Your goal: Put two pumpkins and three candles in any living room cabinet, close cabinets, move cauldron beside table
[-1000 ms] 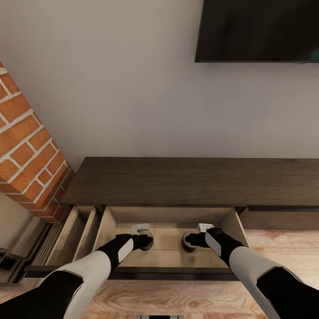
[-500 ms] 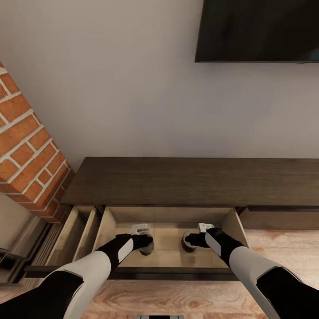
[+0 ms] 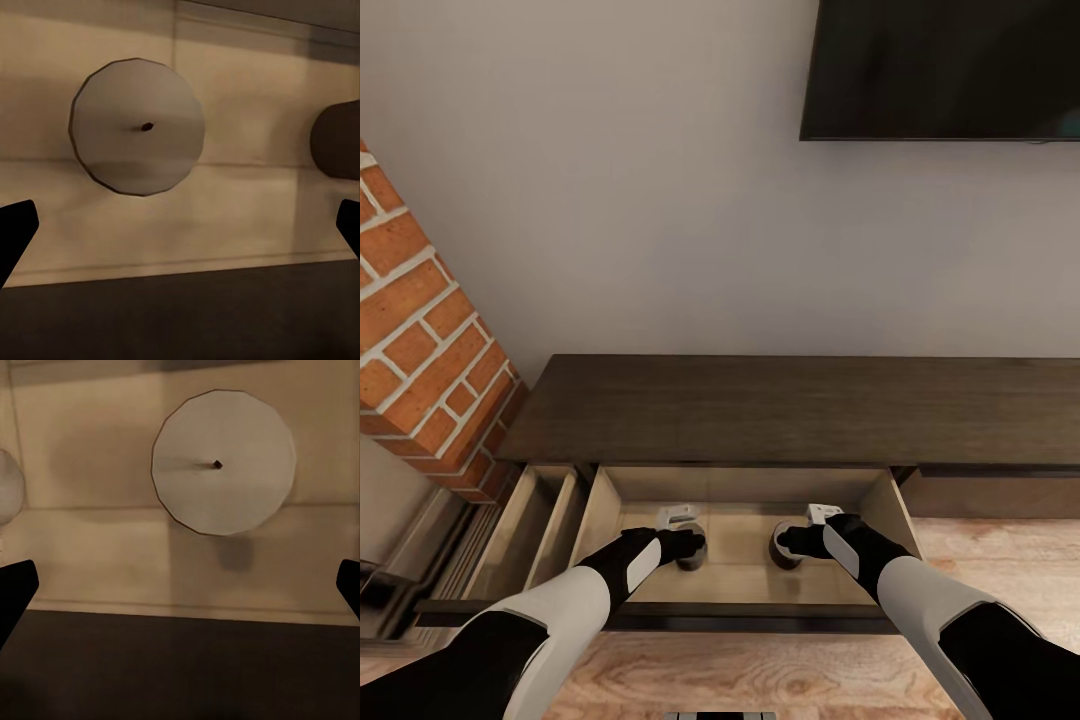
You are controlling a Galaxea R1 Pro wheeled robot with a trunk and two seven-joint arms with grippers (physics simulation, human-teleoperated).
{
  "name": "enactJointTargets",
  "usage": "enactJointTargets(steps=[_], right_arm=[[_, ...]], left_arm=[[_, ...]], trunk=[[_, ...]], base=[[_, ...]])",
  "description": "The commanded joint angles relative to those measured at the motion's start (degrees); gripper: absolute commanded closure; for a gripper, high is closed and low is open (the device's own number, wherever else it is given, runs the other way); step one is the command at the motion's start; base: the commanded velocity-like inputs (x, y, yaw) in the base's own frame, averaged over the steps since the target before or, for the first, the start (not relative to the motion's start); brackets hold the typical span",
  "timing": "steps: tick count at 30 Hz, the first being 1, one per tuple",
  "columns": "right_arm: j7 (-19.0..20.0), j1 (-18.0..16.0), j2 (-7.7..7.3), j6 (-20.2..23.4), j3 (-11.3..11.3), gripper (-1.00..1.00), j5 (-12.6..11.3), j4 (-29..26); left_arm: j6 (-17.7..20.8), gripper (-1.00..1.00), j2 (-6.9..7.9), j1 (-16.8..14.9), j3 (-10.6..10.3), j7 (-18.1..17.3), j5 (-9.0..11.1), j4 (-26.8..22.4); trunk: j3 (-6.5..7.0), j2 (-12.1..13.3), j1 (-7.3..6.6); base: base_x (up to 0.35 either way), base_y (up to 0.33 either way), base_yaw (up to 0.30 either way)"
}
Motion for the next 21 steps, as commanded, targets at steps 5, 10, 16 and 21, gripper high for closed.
enactJointTargets(steps=[5, 10, 16, 21], right_arm=[[0.21, -0.03, -0.01, 0.22, -0.01, -1.0, 0.29, -0.02], [0.22, -0.03, -0.01, 0.23, 0.0, -1.0, 0.33, -0.01], [0.21, -0.03, 0.0, 0.22, 0.04, -1.0, 0.37, -0.01], [0.1, -0.03, -0.01, 0.22, 0.08, -1.0, 0.37, -0.02]], left_arm=[[0.26, -1.0, 0.0, -0.03, -0.21, 0.04, 0.25, -0.02], [0.39, -1.0, 0.0, -0.03, -0.22, 0.04, 0.25, -0.01], [0.69, -1.0, 0.0, -0.03, -0.25, 0.02, 0.25, -0.07], [0.97, -1.0, 0.0, -0.03, -0.26, 0.03, 0.25, -0.09]], trunk=[[-0.04, -0.02, -0.01], [0.68, 1.59, -0.89], [1.76, 3.99, -2.2], [2.66, 6.0, -3.3]], base=[[0.0, 0.0, 0.0], [0.0, 0.0, 0.0], [0.0, 0.0, 0.0], [0.0, 0.0, 0.0]])
